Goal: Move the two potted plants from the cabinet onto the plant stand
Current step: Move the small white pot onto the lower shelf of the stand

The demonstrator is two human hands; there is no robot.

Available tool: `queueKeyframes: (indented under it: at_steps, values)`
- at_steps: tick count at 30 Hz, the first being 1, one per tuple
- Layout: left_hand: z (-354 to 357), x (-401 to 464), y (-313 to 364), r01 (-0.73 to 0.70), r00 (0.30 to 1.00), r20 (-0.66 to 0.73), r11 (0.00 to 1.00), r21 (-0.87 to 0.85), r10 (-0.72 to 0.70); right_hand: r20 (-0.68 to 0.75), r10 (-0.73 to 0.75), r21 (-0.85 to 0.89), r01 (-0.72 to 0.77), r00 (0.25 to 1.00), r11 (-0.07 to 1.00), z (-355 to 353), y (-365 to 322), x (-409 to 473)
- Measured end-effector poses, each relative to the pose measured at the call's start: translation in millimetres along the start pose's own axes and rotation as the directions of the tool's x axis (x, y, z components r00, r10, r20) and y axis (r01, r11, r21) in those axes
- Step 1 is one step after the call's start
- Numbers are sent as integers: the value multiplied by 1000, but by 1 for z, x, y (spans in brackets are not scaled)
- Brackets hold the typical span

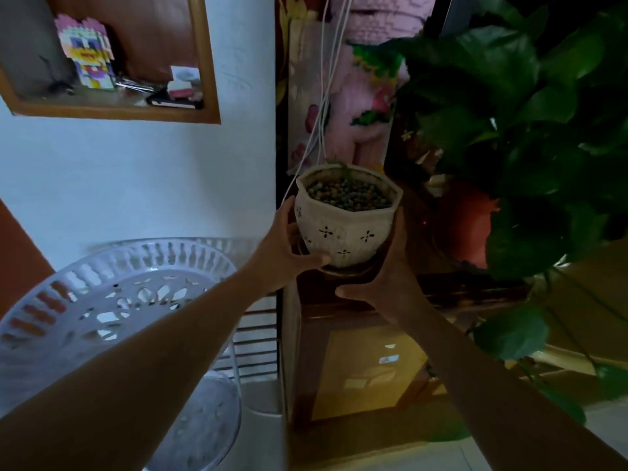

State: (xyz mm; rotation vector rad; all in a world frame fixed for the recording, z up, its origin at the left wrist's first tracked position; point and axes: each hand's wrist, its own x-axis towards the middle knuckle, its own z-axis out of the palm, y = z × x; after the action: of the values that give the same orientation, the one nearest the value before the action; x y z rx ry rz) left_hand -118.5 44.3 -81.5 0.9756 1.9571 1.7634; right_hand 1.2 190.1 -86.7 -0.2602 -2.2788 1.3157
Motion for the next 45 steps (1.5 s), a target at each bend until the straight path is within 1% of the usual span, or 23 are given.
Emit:
queueKeyframes:
  at_steps: [2,5,10,15,20,23,26,29,33,38,42,45]
  values:
    - [-2,6,-8,-29,999,12,999,-29,30,-19,-58,-11,58,998,998,3,6,4]
    - [-6,14,-17,-68,997,35,998,-17,68,-39,-117,-27,116,992,993,9,18,12]
    - [-7,26,-19,-85,993,75,996,-25,87,-25,-181,-35,180,983,983,8,28,24]
    - [-3,35,-21,-161,984,78,987,-23,162,-55,-251,-52,249,966,967,8,35,27]
    - [0,31,-26,-184,981,41,979,-84,188,-69,-226,-36,224,972,974,10,37,23]
    - [-4,25,-17,-194,978,55,976,-101,200,-72,-227,-29,226,971,974,11,29,19]
    - [-10,18,1,-178,981,61,976,-127,187,-67,-233,-13,233,970,972,9,13,18]
    - [-21,7,25,-160,986,40,983,-94,164,-47,-230,10,231,972,973,8,-12,17]
    - [-37,-8,66,-148,989,16,987,-56,149,-31,-241,44,242,970,969,3,-56,15]
    - [-60,-32,113,-150,988,-26,988,-44,149,-25,-254,39,255,967,966,2,-118,10]
    - [-81,-49,148,-132,991,-43,991,-39,130,-7,-238,83,238,971,968,5,-163,3]
    - [-90,-60,172,-156,987,-48,988,-13,155,10,-240,121,237,971,964,4,-186,0]
